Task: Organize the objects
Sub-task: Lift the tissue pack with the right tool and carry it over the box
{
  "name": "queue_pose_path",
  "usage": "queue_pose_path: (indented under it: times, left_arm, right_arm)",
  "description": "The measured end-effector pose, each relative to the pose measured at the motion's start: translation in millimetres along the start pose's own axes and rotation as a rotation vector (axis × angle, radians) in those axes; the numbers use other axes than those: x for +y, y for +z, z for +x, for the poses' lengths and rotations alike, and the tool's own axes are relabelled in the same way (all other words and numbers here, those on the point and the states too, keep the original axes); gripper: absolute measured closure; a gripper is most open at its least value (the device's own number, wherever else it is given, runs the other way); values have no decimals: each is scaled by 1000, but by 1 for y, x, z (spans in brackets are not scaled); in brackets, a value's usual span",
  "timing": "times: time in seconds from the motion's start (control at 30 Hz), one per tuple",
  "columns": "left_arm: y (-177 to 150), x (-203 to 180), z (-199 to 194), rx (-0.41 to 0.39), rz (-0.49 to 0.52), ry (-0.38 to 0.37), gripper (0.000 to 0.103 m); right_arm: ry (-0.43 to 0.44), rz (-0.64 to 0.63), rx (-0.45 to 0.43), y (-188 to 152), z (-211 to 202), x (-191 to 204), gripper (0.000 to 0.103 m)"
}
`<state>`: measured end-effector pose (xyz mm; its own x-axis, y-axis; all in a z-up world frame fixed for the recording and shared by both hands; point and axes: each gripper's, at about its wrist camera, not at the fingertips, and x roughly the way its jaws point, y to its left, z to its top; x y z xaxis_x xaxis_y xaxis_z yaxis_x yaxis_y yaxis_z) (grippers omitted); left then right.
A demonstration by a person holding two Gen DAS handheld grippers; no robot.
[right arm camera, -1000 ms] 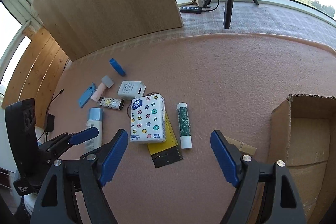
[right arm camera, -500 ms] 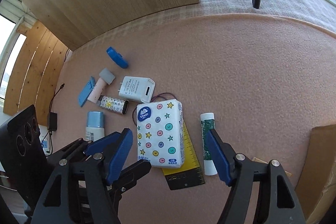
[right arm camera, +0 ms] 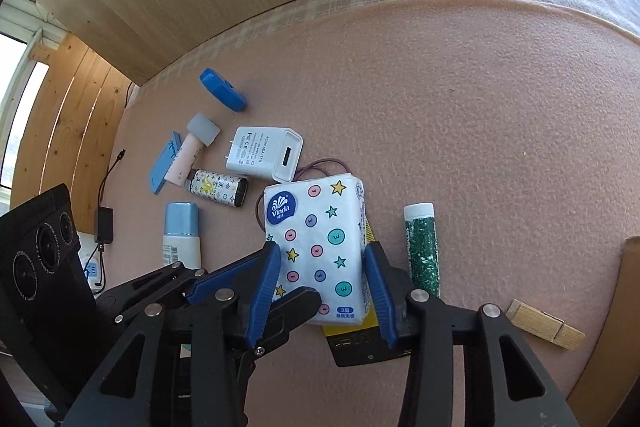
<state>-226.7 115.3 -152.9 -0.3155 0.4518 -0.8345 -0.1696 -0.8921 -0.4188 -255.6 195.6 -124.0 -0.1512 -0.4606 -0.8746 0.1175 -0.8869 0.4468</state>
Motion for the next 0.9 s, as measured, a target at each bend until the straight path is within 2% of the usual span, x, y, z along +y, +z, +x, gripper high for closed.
queue_pose_path:
  times: [0.23, 0.43, 0.63, 0.9]
  left_arm:
    - [-2, -5, -6, -11, 23, 5, 66]
    - [-9, -24, -24, -41, 69, 6, 66]
    - [-21, -60, -43, -78, 144, -1, 66]
    - [-37, -122, -55, -104, 248, -38, 66]
  right_arm:
    - [12, 22, -23, -6, -6, -1, 63]
    - [19, 28, -70, -20, -27, 1, 63]
    - [12, 45, -146, -43, -63, -2, 63]
    - [-19, 85, -237, -77, -117, -25, 63]
